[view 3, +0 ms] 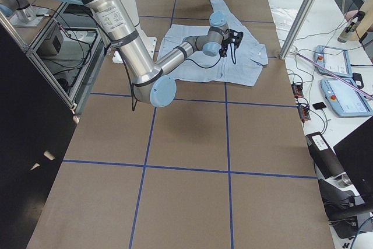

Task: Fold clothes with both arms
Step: 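Lay the sleeve flat across the chest and open the right gripper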

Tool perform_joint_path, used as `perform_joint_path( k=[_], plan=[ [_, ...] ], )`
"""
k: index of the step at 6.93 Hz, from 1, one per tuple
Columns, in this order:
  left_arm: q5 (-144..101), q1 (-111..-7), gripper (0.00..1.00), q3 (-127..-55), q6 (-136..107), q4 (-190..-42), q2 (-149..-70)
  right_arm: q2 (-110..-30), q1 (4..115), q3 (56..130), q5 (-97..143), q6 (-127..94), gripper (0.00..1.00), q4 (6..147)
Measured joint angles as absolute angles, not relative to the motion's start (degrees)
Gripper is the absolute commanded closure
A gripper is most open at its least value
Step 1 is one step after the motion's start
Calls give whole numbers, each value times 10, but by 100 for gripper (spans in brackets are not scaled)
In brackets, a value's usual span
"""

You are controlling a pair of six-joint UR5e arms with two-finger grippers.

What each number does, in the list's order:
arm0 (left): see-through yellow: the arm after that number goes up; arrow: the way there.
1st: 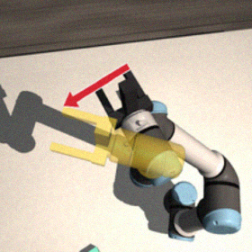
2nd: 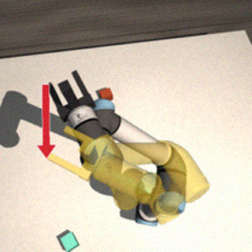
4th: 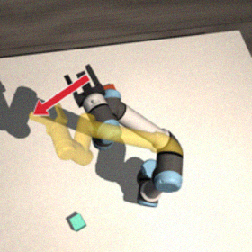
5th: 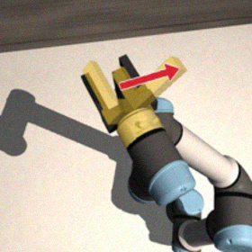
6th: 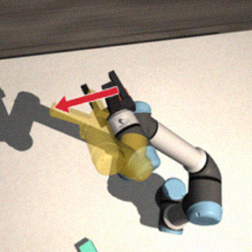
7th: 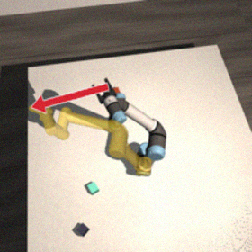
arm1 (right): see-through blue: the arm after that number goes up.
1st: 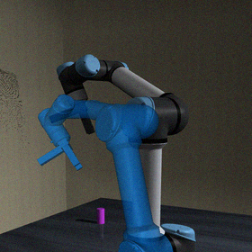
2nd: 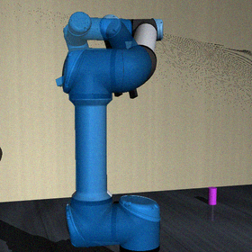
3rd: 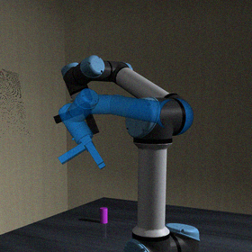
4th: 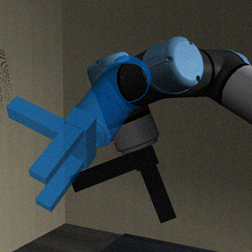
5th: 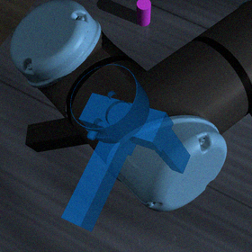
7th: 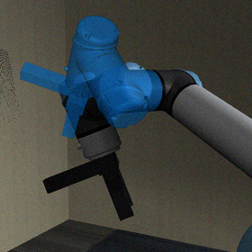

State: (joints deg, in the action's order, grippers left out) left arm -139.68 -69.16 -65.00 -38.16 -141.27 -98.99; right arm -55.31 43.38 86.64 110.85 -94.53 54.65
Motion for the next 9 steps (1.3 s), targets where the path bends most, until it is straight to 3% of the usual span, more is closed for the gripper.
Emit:
perform_joint_path(
  k=[7, 8, 9],
  plan=[
    [-1383, -669, 7, -681, -430, -1470, -930, -564, 442, 866, 1105, -937, 1, 546],
    [-1374, -668, 15, -677, -430, -1469, -932, -567, 444, 868, 1104, -937, 1, 546],
    [-1364, -668, 33, -674, -430, -1468, -934, -571, 445, 872, 1103, -938, 1, 546]
  ],
)
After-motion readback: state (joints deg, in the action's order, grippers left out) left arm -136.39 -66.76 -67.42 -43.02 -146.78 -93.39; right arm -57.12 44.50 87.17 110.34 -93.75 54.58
